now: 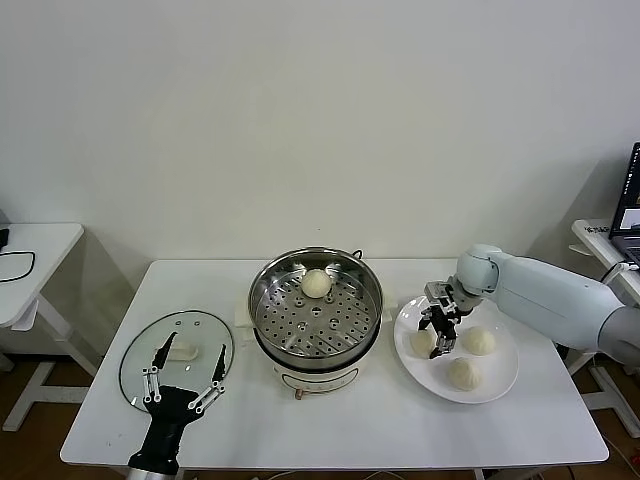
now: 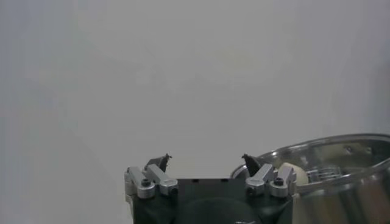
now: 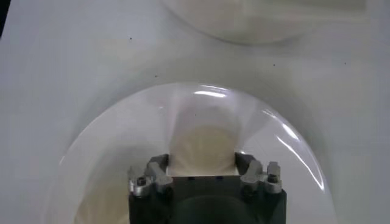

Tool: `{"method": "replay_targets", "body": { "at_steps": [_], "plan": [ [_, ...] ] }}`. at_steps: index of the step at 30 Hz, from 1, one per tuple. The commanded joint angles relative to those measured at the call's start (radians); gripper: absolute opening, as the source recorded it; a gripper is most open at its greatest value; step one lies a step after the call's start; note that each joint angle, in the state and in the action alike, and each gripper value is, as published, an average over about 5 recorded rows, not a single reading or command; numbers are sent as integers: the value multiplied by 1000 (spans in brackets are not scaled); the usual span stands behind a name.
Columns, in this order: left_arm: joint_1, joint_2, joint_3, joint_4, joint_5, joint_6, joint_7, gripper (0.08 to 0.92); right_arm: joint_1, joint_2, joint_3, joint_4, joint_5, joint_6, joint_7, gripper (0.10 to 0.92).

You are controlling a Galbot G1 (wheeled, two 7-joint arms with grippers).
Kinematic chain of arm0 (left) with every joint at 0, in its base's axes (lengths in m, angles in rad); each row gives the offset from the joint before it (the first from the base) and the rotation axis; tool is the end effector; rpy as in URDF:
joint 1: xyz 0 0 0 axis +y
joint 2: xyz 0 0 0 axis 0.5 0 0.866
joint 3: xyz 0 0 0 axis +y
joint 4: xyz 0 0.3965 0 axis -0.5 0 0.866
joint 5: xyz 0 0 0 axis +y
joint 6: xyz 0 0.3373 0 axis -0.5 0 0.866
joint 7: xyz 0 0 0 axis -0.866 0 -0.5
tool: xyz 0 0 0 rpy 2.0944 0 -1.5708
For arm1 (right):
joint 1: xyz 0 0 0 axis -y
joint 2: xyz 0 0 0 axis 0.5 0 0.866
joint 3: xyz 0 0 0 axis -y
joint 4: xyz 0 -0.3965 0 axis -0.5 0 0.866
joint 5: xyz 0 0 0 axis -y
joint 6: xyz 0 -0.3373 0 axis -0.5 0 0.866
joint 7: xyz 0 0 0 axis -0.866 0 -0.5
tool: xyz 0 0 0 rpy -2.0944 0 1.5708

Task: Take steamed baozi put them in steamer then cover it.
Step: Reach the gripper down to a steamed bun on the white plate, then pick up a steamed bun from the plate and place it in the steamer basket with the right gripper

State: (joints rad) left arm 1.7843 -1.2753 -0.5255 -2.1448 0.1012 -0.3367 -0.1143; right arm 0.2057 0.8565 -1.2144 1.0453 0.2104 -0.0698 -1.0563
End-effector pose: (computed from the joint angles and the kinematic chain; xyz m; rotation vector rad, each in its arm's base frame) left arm 0.0726 0.0627 -0.3414 0.1882 2.9091 0.4254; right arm 0.5699 -0.1532 -0.2386 1.4728 -1.2749 1.2743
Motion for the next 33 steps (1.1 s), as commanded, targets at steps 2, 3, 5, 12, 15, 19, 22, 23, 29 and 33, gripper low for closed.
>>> {"method": "replay_targets", "body": {
  "at_steps": [2,3,5,12,15,19,22,23,29,33],
  "plan": [
    [1,3,2,-6,0,4,-1,823,70,-29,7,41,-10,2,-21,690],
    [1,4,3,-7,0,4,-1,823,95,-35,10,50,-12,1,-35,688],
    [0,7,4,-8,0,4,-1,823,149,-42,11,64,-13,-1,-71,688],
    [-2,13,8,-13,0,1,-2,823,483,20,-111,111,95,-20,-187,690],
    [-2,13,11,-16,1,0,-2,823,576,78,-157,141,170,-44,-195,687],
    [-3,13,13,-21,1,0,-3,823,637,157,-194,197,273,-93,-178,687],
    [-5,14,14,-20,1,0,-3,823,649,219,-218,238,350,-138,-140,687],
    [-6,14,14,-20,2,-1,-4,823,648,242,-227,249,374,-152,-123,687],
    [-15,16,12,-15,2,0,-6,823,609,374,-265,270,468,-212,-22,681],
    [-19,14,13,-12,2,1,-8,823,579,455,-296,257,471,-238,35,683]
  ]
}}
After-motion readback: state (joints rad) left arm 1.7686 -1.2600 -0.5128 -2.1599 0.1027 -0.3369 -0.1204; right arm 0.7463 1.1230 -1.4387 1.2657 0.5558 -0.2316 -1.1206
